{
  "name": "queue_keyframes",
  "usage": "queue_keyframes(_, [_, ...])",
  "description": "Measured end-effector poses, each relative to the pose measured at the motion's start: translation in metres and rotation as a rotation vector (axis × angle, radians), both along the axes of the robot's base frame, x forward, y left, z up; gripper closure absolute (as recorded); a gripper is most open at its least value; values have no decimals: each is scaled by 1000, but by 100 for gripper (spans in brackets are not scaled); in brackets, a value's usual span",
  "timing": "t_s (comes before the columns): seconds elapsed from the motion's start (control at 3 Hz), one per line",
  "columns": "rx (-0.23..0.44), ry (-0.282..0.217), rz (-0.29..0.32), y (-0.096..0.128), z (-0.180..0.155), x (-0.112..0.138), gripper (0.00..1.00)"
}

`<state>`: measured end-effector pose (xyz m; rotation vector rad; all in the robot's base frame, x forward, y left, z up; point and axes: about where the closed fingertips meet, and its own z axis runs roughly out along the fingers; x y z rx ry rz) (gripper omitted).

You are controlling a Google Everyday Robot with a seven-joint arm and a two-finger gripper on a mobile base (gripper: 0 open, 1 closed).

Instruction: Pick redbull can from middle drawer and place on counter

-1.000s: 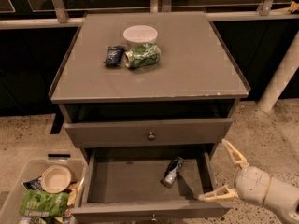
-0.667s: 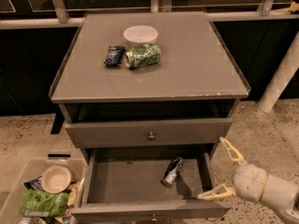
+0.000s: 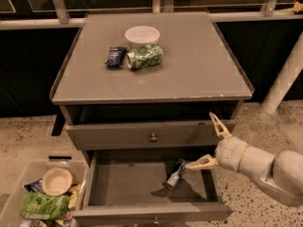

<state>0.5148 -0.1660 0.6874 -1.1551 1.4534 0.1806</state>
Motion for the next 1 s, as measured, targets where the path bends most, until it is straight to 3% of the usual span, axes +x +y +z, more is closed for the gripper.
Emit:
queue_keyframes(0.33, [0, 0, 0, 0, 0, 0, 0])
queue_keyframes(0.67, [-108, 44, 22, 8, -12, 3, 0])
queue_keyframes(1.0, [-357, 145, 26, 5, -42, -11, 0])
